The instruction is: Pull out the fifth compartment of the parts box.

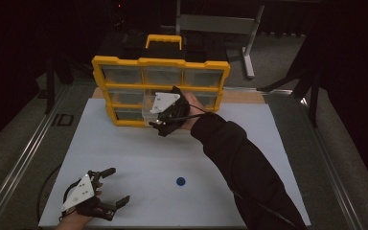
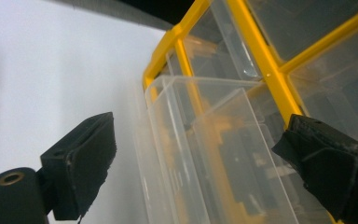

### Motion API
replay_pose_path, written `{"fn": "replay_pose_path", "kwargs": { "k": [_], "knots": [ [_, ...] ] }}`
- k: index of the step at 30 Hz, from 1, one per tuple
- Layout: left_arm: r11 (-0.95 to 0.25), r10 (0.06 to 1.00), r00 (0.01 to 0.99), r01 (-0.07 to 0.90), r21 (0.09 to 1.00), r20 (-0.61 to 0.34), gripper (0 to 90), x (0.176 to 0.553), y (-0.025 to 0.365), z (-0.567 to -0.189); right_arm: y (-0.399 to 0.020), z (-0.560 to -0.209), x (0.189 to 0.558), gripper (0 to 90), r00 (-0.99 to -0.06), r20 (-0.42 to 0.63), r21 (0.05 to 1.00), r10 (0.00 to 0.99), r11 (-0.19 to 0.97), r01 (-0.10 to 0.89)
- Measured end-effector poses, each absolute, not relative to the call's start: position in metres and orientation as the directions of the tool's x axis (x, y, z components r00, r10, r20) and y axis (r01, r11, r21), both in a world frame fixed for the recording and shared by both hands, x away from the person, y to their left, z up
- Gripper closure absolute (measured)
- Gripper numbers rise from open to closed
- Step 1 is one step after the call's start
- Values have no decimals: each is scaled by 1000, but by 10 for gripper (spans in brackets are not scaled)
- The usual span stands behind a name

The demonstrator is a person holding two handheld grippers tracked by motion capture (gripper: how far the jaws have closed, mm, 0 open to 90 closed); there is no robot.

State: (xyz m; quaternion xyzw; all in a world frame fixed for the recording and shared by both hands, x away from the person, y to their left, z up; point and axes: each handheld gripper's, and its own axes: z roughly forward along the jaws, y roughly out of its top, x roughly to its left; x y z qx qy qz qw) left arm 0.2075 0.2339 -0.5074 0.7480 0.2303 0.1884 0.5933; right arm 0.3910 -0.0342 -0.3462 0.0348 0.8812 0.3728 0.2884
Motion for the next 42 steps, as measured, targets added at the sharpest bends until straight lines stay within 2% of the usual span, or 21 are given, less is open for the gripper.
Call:
{"fn": "replay_pose_path", "kwargs": {
  "k": [1,6,14,15,30,42],
  "knots": [
    [-189,568,823,122,974,8,0,208,234,-507,-36,-343,393,82,-847,-437,711,302,693,-119],
    [-189,568,823,122,974,8,0,207,234,-507,-43,-338,398,81,-846,-380,761,375,646,-55],
    [-190,568,823,123,974,7,0,208,234,-507,-54,-335,400,82,-851,-298,828,432,561,-5],
    [-190,568,823,123,974,7,0,208,234,-507,-62,-334,400,82,-844,-265,860,467,510,11],
    [-193,571,821,126,973,7,0,208,234,-508,-93,-338,399,99,-825,-187,892,533,444,84],
    [-192,573,819,126,973,7,0,208,233,-508,-122,-354,385,98,-792,-144,921,593,373,112]
  ]
}}
